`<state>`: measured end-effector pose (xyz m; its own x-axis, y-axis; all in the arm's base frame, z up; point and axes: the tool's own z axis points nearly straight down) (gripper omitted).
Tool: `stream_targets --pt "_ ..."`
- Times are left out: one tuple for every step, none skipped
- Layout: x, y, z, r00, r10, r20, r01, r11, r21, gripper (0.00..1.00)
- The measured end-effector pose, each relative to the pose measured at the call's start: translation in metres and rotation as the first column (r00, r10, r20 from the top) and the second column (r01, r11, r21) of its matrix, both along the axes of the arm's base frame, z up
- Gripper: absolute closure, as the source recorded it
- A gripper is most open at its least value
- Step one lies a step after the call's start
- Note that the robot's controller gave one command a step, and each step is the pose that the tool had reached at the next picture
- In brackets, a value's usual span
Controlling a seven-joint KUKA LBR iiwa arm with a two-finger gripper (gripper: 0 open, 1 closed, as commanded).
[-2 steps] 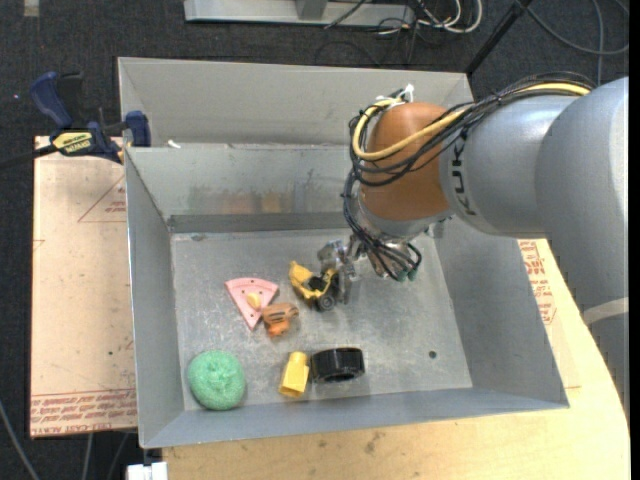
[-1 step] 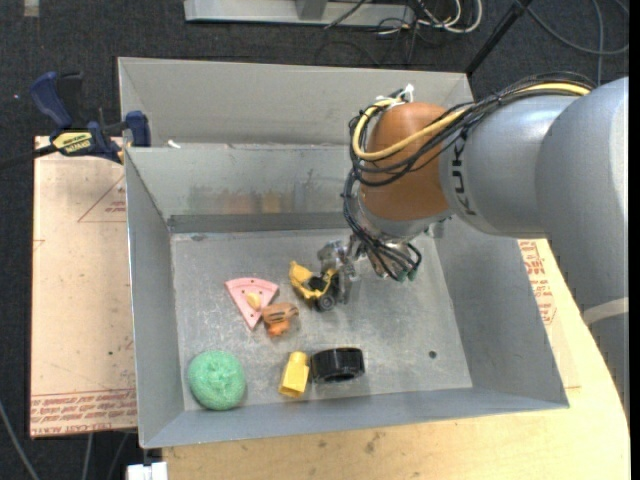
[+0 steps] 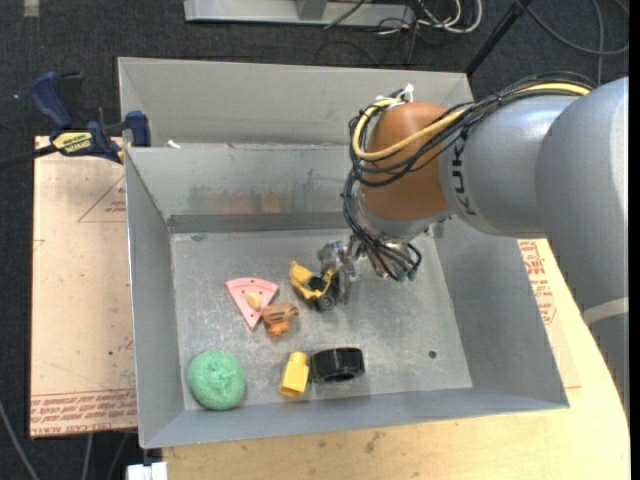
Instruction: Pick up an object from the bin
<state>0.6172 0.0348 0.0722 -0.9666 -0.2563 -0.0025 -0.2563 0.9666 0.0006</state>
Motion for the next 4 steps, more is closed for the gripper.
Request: stream_targets --pt "0.0000 0.0000 0.0000 1.000 0.000 0.000 0.000 1.000 0.000 1.00" --pt "0.0000 0.0000 0.0000 1.000 0.000 0.000 0.000 1.000 0.000 1.00" --pt "0.0000 0.0001 0.0000 1.000 0.000 0.000 0.000 1.000 0.000 1.00" --pt "0.0000 0.0001 0.0000 1.000 0.000 0.000 0.000 1.000 0.000 1.00"
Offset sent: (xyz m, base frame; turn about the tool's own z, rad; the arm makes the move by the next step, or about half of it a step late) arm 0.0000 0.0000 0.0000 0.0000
